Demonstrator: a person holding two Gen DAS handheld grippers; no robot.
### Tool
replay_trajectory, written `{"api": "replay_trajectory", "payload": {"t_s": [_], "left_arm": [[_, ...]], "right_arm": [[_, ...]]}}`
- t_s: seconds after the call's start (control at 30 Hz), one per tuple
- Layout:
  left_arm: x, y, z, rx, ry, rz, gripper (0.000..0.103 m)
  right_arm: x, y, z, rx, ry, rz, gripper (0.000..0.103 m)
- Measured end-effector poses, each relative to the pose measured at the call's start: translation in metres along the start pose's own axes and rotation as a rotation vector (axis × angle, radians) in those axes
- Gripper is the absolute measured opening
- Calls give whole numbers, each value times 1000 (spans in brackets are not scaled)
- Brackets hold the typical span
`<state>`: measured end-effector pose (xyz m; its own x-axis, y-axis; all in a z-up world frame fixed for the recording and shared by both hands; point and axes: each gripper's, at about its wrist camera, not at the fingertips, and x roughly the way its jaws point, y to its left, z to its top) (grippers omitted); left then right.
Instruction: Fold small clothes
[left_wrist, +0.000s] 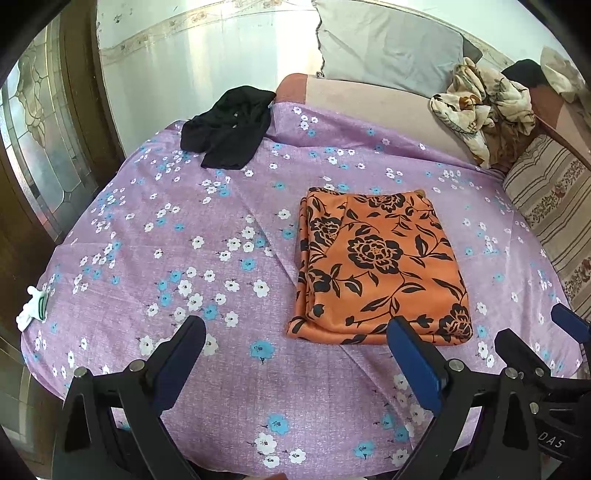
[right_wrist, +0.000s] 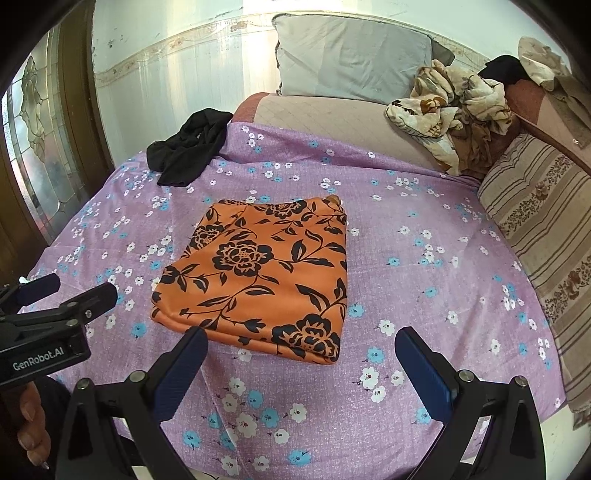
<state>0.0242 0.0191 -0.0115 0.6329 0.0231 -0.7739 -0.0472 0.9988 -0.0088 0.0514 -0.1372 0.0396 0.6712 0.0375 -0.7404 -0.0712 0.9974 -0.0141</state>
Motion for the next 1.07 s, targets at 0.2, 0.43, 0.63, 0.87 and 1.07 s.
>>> {"api": "replay_trajectory", "payload": {"t_s": [0.2,0.43,0.63,0.87,1.07], "left_arm": [[2,-2,1,10,8,-7,98],[4,-5,2,20,3,-3,98],[8,-6,3,18,7,-6,98],[16,-5,8,14,9,-15,98],[23,-6,13,19,-13,-16,98]], "right_arm": [[3,2,0,-7,10,7,102],[6,2,1,-7,10,7,103],[11,5,2,-22,17,9,103],[18,7,2,-25,26,15,103],[28,7,4,-18,36,12,103]]}}
